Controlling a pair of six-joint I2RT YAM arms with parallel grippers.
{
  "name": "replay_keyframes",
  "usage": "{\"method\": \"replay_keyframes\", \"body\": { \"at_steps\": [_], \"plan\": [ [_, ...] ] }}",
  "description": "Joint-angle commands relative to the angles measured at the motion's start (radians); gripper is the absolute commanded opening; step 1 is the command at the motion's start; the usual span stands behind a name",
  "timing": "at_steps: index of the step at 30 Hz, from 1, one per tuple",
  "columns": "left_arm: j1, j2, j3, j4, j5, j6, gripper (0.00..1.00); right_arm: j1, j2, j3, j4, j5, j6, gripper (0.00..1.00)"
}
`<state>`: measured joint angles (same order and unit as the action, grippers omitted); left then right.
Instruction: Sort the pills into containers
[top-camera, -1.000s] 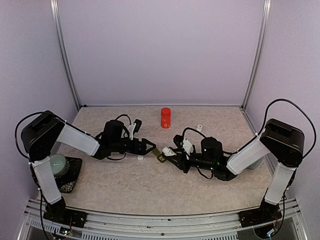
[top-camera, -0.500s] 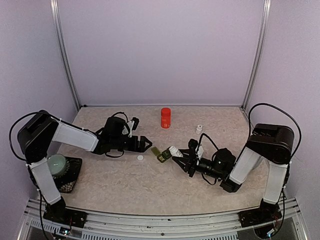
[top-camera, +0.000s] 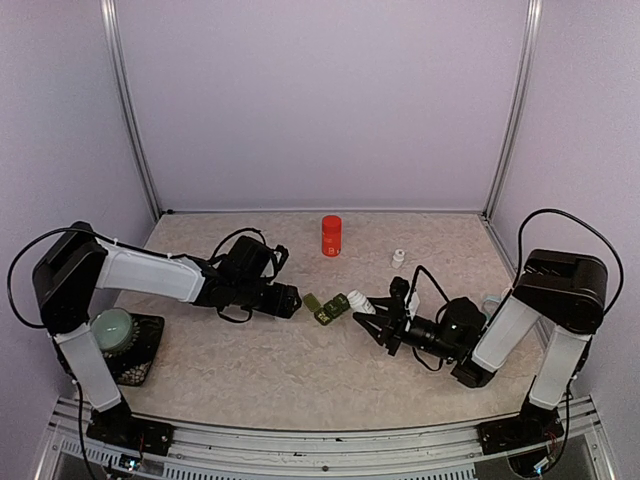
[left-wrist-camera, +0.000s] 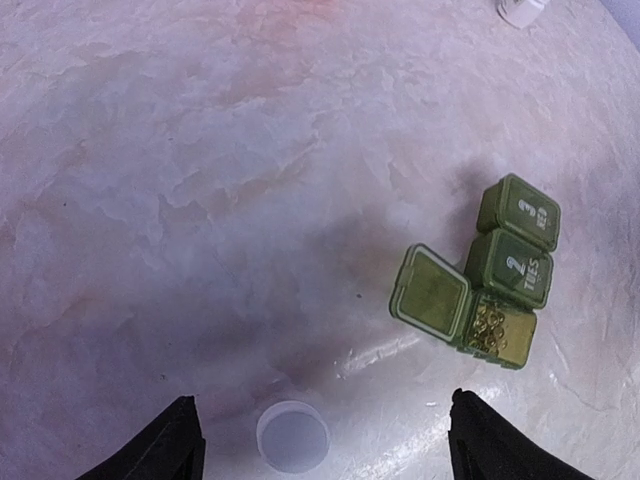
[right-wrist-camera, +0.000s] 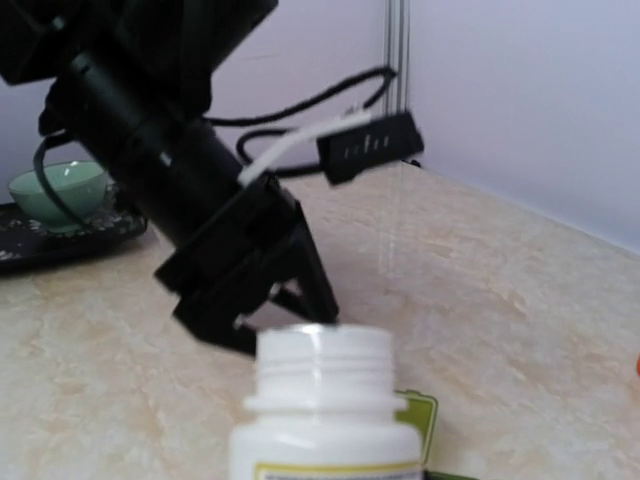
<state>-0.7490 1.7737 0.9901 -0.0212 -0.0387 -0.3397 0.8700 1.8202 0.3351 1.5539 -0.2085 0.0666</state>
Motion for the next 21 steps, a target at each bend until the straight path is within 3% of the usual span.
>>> {"method": "replay_keyframes", "body": {
  "at_steps": [1,6,16,21],
  "plan": [
    [-0.016,0.014,0.015,-0.066,-0.039,-0.013,0.79,0.005,-0.049,-0.032,0.235,-0.016,-0.015,0.06],
    [-0.016,0.051,0.033,-0.073,-0.012,-0.024,0.65,0.005,-0.091,-0.062,0.215,-0.01,-0.03,0.06],
    [-0.016,0.108,0.058,-0.083,-0.035,-0.023,0.64,0.005,-0.195,-0.074,0.117,-0.029,-0.051,0.06],
    [-0.018,0.115,0.058,-0.086,-0.034,-0.024,0.56,0.006,-0.216,-0.078,0.091,-0.029,-0.054,0.06]
  ]
}}
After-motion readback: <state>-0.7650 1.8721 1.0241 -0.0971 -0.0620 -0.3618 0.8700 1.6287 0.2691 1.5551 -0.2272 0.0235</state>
